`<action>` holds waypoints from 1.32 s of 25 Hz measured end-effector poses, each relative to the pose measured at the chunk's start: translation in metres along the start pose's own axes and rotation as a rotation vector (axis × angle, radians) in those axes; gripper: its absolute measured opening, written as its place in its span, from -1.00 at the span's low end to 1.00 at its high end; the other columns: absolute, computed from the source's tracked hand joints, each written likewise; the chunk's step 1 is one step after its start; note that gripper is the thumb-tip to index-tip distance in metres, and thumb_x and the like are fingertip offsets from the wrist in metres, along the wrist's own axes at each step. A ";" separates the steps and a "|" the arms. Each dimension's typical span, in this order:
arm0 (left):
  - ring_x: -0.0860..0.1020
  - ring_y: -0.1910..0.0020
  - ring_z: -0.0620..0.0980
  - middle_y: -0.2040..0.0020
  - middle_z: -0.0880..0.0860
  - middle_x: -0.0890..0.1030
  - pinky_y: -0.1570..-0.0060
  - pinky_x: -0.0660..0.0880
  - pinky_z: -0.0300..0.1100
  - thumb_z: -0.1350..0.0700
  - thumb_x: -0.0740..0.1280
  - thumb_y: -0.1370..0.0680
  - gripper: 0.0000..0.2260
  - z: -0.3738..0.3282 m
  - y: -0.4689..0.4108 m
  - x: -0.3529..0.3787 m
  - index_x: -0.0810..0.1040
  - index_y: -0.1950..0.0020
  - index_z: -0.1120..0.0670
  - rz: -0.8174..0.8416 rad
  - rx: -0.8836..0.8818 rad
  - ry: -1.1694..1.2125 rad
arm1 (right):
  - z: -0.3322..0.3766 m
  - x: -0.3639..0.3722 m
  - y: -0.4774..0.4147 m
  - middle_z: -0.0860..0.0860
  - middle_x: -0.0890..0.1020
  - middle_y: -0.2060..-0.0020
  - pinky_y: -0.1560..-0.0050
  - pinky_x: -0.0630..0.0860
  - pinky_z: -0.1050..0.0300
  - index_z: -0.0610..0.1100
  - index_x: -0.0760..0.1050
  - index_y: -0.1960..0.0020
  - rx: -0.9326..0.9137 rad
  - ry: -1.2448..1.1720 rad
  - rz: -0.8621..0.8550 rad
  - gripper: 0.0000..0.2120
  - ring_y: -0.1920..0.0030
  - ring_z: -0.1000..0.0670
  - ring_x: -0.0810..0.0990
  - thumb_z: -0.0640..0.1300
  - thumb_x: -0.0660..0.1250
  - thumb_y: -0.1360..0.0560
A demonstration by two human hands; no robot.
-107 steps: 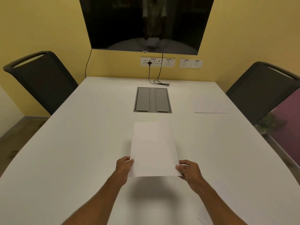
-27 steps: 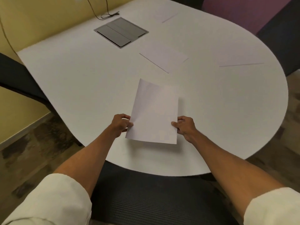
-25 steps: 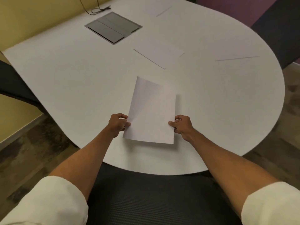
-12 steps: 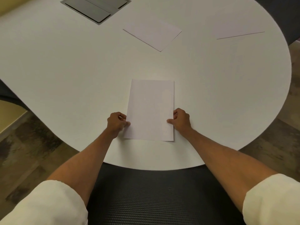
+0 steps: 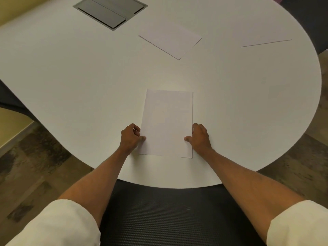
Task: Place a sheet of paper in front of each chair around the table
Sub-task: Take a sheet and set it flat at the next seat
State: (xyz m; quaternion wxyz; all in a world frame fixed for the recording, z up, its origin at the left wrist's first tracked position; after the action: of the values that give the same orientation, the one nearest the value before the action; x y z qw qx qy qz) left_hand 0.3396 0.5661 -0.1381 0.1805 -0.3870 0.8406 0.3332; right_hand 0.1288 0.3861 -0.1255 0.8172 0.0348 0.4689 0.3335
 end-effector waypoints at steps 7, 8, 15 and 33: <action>0.39 -0.27 0.10 -0.31 0.09 0.39 -0.17 0.43 0.01 -0.03 0.53 -0.33 -0.36 -0.023 -0.004 0.010 0.39 -0.33 0.10 0.093 0.357 -0.543 | 0.006 0.001 -0.007 -0.11 0.24 -0.46 -0.39 0.27 0.01 -0.18 0.18 -0.49 -0.173 0.165 0.080 -0.27 -0.47 -0.08 0.18 -0.11 0.44 -0.43; 0.32 -0.39 0.10 -0.43 0.08 0.32 -0.27 0.38 0.04 -0.06 0.52 -0.34 -0.30 -0.025 -0.004 0.015 0.35 -0.39 0.08 0.157 0.404 -0.611 | 0.005 0.005 -0.009 -0.08 0.15 -0.52 -0.47 0.16 0.02 -0.16 0.12 -0.52 -0.198 0.185 0.149 -0.22 -0.52 -0.06 0.08 -0.09 0.44 -0.43; 0.12 -0.53 0.02 -0.56 0.04 0.12 -0.46 0.16 -0.07 -0.07 0.50 -0.37 -0.22 -0.022 -0.012 0.023 0.24 -0.49 0.09 0.271 0.432 -0.692 | 0.006 0.024 -0.018 -0.03 -0.08 -0.57 -0.53 -0.02 -0.03 -0.11 -0.02 -0.55 -0.219 0.320 0.306 -0.12 -0.56 0.00 -0.13 -0.11 0.45 -0.42; 0.02 -0.56 -0.02 -0.59 -0.04 0.01 -0.49 0.11 0.11 -0.13 0.52 -0.32 -0.12 -0.010 -0.017 0.024 0.18 -0.52 0.03 0.299 0.406 -0.507 | 0.008 0.021 -0.011 -0.03 -0.13 -0.56 -0.52 -0.14 -0.03 -0.10 -0.05 -0.56 -0.237 0.209 0.316 -0.17 -0.55 -0.03 -0.20 -0.22 0.39 -0.48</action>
State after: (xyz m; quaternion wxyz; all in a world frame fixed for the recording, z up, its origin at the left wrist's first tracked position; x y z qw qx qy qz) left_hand 0.3372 0.5385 -0.1516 0.4057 -0.1211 0.8655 0.2677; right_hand 0.1477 0.3915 -0.1410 0.6999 -0.0233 0.4973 0.5122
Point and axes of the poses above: each hand's wrist, its own y-axis away from the middle knuckle, its own x-axis out of the palm, z = x × y, the point moved 6 cm from there along -y, towards the middle knuckle
